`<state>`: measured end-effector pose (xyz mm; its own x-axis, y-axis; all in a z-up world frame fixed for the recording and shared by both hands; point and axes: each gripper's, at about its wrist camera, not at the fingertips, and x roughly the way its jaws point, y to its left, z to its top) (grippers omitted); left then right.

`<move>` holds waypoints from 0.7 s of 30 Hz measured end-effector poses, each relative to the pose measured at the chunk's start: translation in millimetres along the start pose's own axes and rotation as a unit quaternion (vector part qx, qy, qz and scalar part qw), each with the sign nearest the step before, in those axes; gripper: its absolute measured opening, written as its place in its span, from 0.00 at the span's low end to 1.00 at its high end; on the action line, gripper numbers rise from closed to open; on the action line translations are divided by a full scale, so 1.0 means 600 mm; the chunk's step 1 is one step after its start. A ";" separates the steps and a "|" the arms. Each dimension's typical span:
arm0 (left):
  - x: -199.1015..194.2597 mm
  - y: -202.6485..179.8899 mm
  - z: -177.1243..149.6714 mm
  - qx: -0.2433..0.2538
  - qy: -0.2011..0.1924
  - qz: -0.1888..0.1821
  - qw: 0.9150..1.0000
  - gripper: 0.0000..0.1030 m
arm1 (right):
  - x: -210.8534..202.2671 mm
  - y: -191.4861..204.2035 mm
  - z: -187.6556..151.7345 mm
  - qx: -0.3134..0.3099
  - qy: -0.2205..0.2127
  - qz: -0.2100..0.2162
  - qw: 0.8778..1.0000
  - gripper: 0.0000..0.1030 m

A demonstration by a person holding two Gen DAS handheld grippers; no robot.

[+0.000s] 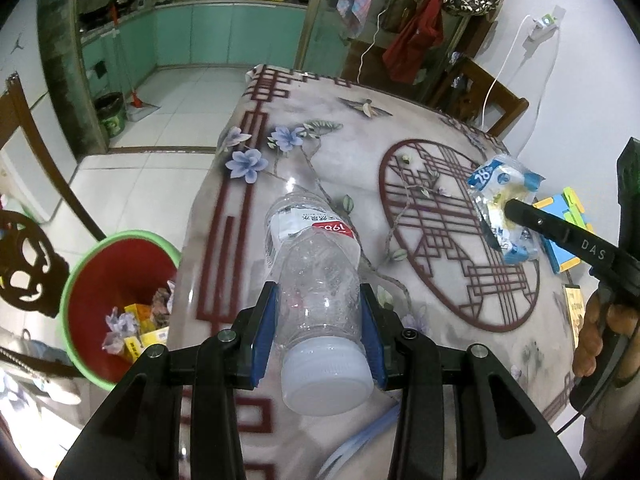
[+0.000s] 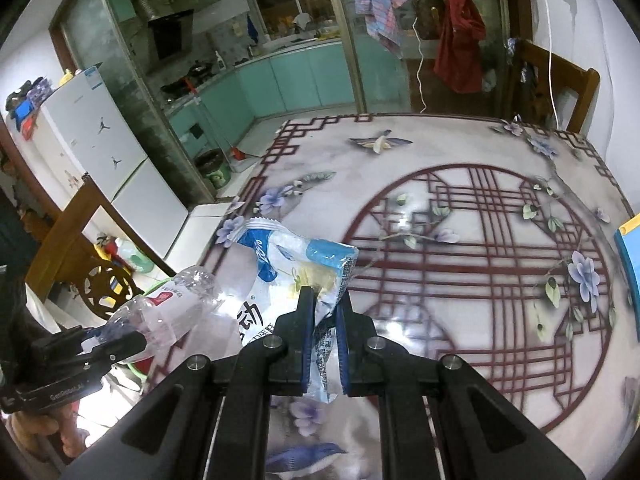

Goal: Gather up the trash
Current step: 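Carry bottle and blue-white bag over the red bucket and release both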

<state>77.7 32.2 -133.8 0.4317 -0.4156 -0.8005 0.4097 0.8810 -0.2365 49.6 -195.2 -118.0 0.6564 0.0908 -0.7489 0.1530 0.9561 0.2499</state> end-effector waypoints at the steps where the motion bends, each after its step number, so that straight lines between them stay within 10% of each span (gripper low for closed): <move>1: -0.003 0.006 0.000 0.000 -0.002 -0.002 1.000 0.37 | 0.000 0.006 0.000 -0.001 0.000 0.000 1.000 0.08; 21: -0.041 0.149 0.008 -0.010 -0.010 -0.010 1.000 0.37 | 0.028 0.193 0.000 -0.040 -0.010 -0.024 0.999 0.08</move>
<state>107.5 120.1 -132.9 0.4402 -0.4381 -0.7838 0.4027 0.8765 -0.2637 78.3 -83.1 -101.4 0.6643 0.0387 -0.7464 0.1265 0.9784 0.1633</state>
